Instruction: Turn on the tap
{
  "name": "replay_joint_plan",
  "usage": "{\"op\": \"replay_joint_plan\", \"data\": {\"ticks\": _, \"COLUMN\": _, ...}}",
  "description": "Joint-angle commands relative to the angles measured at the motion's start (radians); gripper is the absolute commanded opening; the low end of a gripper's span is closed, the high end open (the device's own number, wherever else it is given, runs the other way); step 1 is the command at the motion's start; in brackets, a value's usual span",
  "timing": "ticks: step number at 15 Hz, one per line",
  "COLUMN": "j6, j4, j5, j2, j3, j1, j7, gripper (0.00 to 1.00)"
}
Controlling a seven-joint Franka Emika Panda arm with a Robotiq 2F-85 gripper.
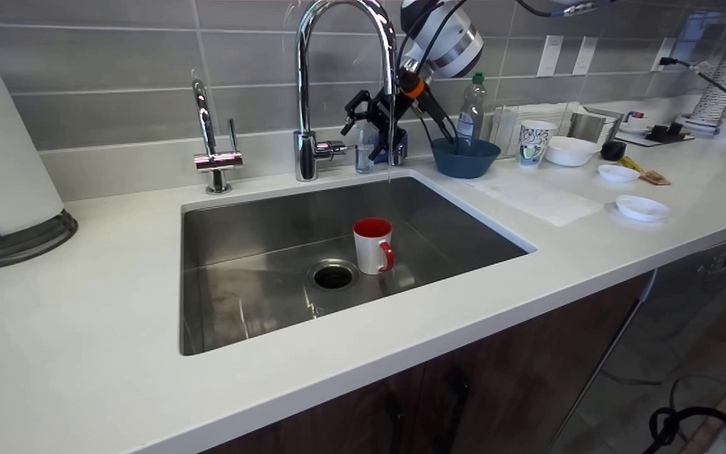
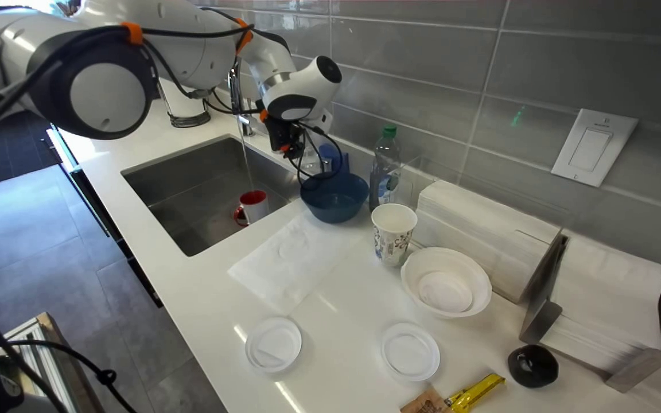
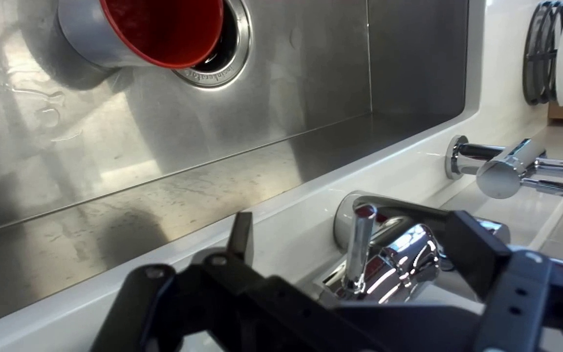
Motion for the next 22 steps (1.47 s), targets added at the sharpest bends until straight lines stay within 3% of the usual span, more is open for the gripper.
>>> {"op": "replay_joint_plan", "data": {"ticks": 1, "j6": 0.041, "j4": -0.002, "j5": -0.038, "j2": -0.014, "j3": -0.021, "j1": 0.01, "j7": 0.012, "gripper": 0.75}}
{"op": "replay_joint_plan", "data": {"ticks": 3, "j6": 0.056, "j4": -0.009, "j5": -0.058, "j2": -0.018, "j3": -0.026, "j1": 0.012, "j7": 0.018, "gripper": 0.69}}
{"op": "replay_joint_plan", "data": {"ticks": 9, "j6": 0.076, "j4": -0.017, "j5": -0.108, "j2": -0.025, "j3": -0.021, "j1": 0.01, "j7": 0.031, "gripper": 0.25}}
{"op": "replay_joint_plan", "data": {"ticks": 13, "j6": 0.077, "j4": -0.017, "j5": -0.132, "j2": -0.019, "j3": -0.012, "j1": 0.009, "j7": 0.032, "gripper": 0.01}}
{"op": "replay_joint_plan", "data": {"ticks": 22, "j6": 0.081, "j4": -0.02, "j5": -0.09, "j2": -0.01, "j3": 0.057, "j1": -0.004, "j7": -0.015, "gripper": 0.0}}
